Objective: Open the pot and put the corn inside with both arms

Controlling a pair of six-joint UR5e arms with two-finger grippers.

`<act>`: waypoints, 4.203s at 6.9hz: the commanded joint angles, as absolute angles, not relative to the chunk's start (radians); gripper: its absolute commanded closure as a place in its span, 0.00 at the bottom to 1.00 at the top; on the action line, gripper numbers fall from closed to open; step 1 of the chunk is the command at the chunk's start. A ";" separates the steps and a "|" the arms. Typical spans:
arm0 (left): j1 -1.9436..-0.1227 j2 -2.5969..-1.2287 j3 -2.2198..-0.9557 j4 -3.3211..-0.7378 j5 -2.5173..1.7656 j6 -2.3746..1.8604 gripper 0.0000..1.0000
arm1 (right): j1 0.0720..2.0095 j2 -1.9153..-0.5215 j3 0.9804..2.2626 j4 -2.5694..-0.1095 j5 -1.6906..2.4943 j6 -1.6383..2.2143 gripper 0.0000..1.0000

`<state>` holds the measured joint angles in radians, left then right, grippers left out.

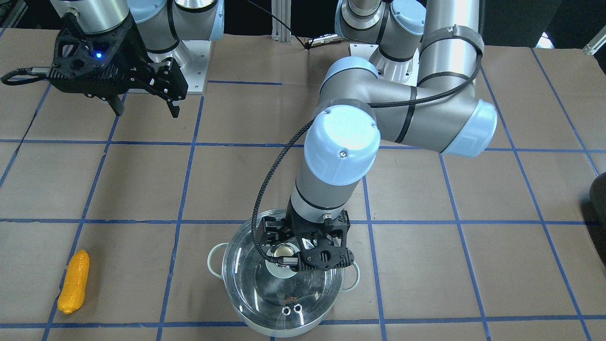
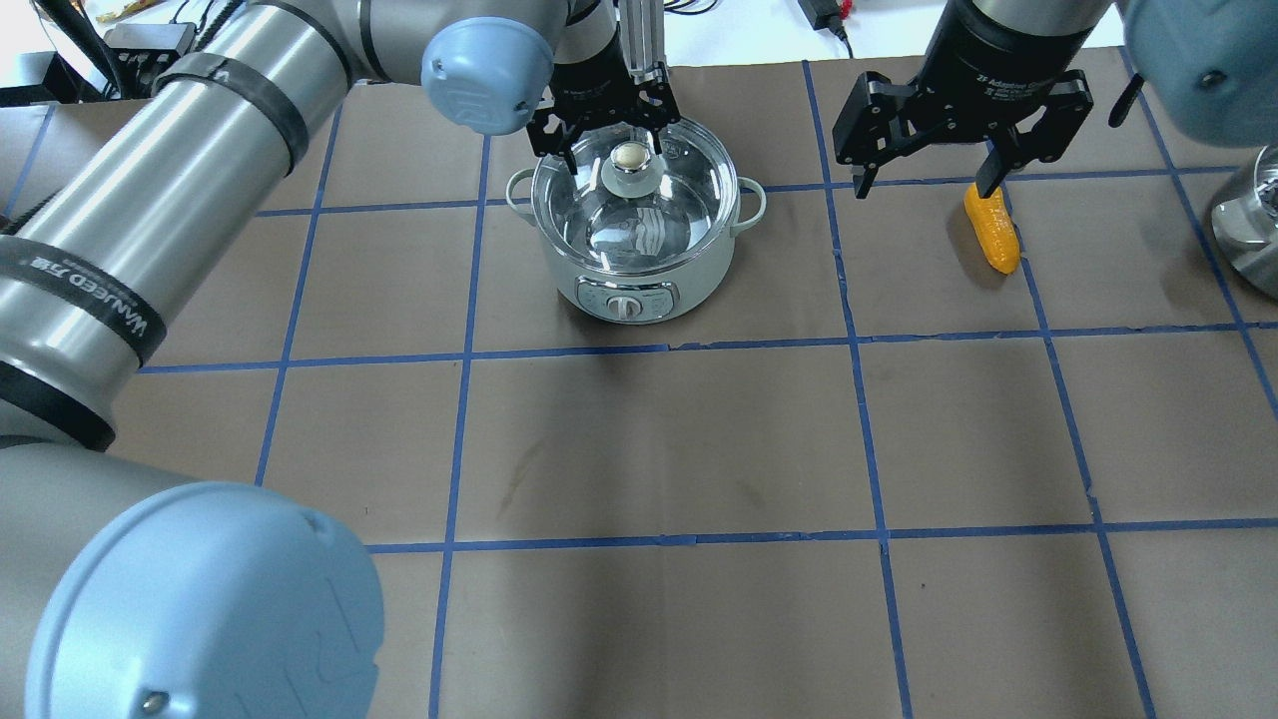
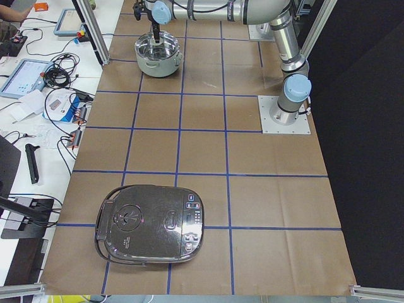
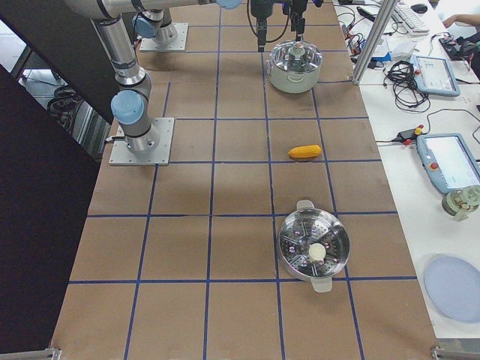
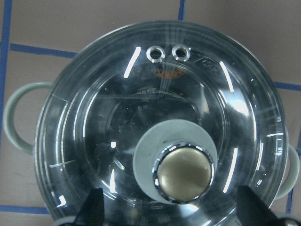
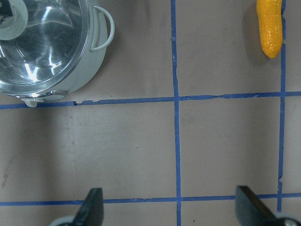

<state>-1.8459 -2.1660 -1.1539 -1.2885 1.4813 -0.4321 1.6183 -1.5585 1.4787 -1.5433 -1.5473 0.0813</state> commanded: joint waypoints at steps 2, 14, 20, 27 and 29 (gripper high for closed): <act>-1.861 -2.184 -1.155 -1.267 1.486 -0.451 0.00 | 1.618 -1.559 1.479 -1.543 -1.546 0.081 0.00; -1.809 -2.148 -1.065 -1.337 1.499 -0.364 0.82 | 1.618 -1.559 1.480 -1.545 -1.545 0.080 0.00; -1.399 -2.101 -1.381 -1.172 1.486 0.221 0.85 | 1.296 -1.168 1.428 -1.797 -1.552 -0.270 0.01; -1.373 -2.152 -1.514 -0.999 1.485 0.265 0.00 | 1.281 -0.894 1.532 -2.292 -1.542 -0.336 0.23; -1.374 -2.103 -1.497 -1.059 1.496 0.259 0.00 | 1.281 -0.910 1.529 -2.272 -1.546 -0.324 0.87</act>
